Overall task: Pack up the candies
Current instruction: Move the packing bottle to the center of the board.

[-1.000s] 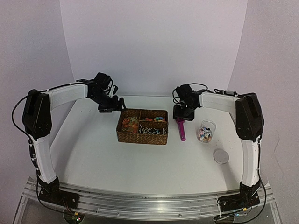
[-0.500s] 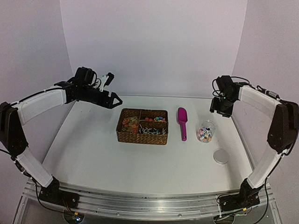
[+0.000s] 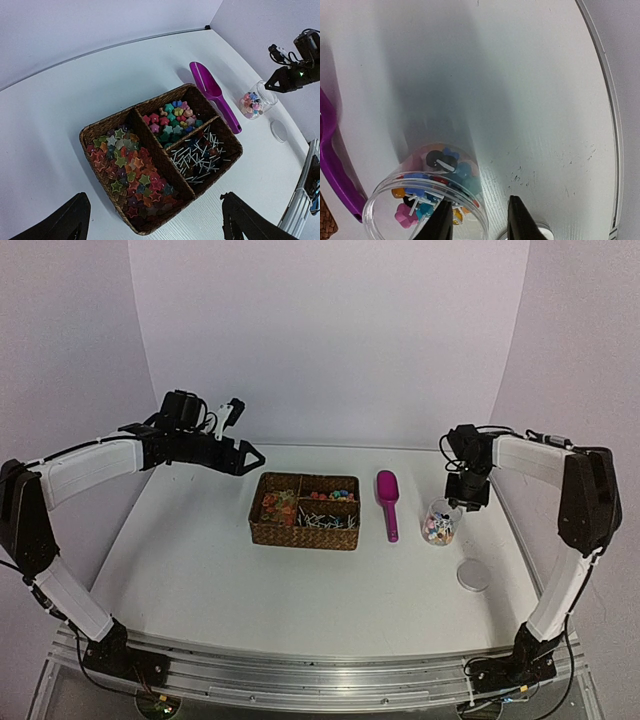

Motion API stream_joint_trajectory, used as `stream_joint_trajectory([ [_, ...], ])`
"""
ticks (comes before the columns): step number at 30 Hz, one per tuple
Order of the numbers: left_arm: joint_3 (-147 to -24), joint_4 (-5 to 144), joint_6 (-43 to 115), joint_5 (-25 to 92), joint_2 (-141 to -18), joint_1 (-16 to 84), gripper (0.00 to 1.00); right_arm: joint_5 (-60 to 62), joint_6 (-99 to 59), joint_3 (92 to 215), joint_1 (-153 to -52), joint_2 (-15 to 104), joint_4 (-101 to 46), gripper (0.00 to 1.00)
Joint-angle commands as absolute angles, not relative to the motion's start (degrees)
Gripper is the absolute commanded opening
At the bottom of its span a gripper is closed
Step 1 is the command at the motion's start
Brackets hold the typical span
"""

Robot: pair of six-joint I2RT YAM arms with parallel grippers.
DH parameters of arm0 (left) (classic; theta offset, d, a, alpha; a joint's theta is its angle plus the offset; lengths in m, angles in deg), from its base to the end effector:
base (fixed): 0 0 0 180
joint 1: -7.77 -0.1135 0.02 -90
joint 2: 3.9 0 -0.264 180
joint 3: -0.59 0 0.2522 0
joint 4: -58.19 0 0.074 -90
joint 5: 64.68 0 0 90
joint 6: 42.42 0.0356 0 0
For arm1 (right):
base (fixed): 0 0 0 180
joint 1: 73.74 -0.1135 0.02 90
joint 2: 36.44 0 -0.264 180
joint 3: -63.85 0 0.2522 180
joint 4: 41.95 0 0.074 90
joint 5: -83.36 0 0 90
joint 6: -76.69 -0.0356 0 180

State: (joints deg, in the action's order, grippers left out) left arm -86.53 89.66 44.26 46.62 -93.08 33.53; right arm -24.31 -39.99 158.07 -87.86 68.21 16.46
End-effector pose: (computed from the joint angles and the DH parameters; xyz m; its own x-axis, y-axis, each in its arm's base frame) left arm 0.3164 -0.1671 0.3092 -0.5359 0.1987 -0.8206 0.6477 0.7202 -0.2486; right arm 0.3651 0.0807 0.2226 -0.8648 0.2236 -0.4496 0.2933 0.9517 -0.0909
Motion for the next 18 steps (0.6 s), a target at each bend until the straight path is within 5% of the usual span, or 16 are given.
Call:
stream_joint_trajectory([
  [1, -86.1, 86.8, 43.2, 46.3, -91.6, 33.4, 0.90, -24.9, -38.8, 156.4, -87.8, 69.7, 15.0, 0.23],
  [5, -85.8, 86.6, 43.3, 45.5, -91.6, 33.4, 0.90, -24.4, -38.4, 155.8, -87.8, 69.5, 14.6, 0.01],
  [11, -85.0, 86.3, 43.0, 43.9, -91.4, 33.4, 0.90, -27.5, -37.2, 158.0, -89.9, 63.8, 19.1, 0.00],
  [18, -82.4, 84.4, 41.2, 42.0, -91.8, 33.3, 0.90, -31.8, -39.9, 171.9, -105.1, 60.2, 34.8, 0.00],
])
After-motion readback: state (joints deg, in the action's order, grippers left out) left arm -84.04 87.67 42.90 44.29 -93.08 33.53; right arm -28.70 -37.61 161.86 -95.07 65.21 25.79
